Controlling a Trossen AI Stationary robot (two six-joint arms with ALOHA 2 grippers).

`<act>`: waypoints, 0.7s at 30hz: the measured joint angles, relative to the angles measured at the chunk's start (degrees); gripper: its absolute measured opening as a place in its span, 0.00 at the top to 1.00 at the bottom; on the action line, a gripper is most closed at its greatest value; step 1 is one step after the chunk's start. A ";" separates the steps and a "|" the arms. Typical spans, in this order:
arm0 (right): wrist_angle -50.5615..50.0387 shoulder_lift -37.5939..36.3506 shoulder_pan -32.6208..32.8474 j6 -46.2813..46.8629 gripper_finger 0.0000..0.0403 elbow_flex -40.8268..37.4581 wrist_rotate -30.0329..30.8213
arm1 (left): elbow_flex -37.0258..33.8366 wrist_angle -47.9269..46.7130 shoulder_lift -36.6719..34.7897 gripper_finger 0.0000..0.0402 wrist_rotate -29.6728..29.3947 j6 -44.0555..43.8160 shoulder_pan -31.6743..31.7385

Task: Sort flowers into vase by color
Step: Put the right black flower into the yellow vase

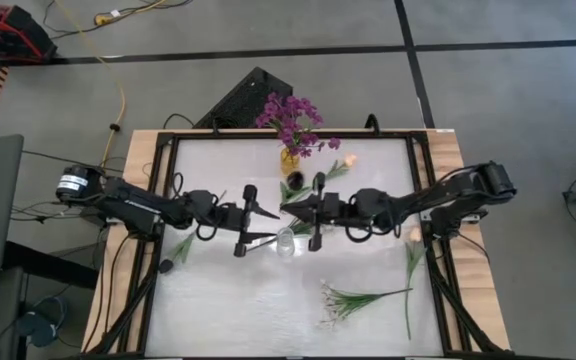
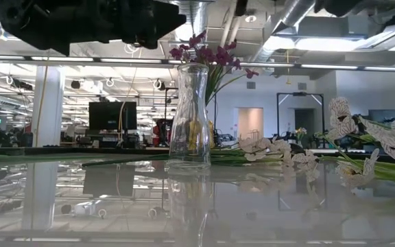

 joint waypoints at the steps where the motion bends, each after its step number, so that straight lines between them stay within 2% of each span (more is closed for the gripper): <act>1: -0.81 0.25 0.00 -0.01 0.96 0.41 -0.13 | 0.36 0.06 -0.01 0.54 -0.83 0.98 0.00; 6: -4.89 0.72 0.00 0.08 0.96 1.62 -0.29 | 0.48 0.18 -1.20 0.54 -4.69 3.89 0.00; 21: -4.23 2.69 -1.29 0.68 0.96 1.83 -0.98 | 1.63 3.12 -1.73 0.54 -4.79 2.46 0.76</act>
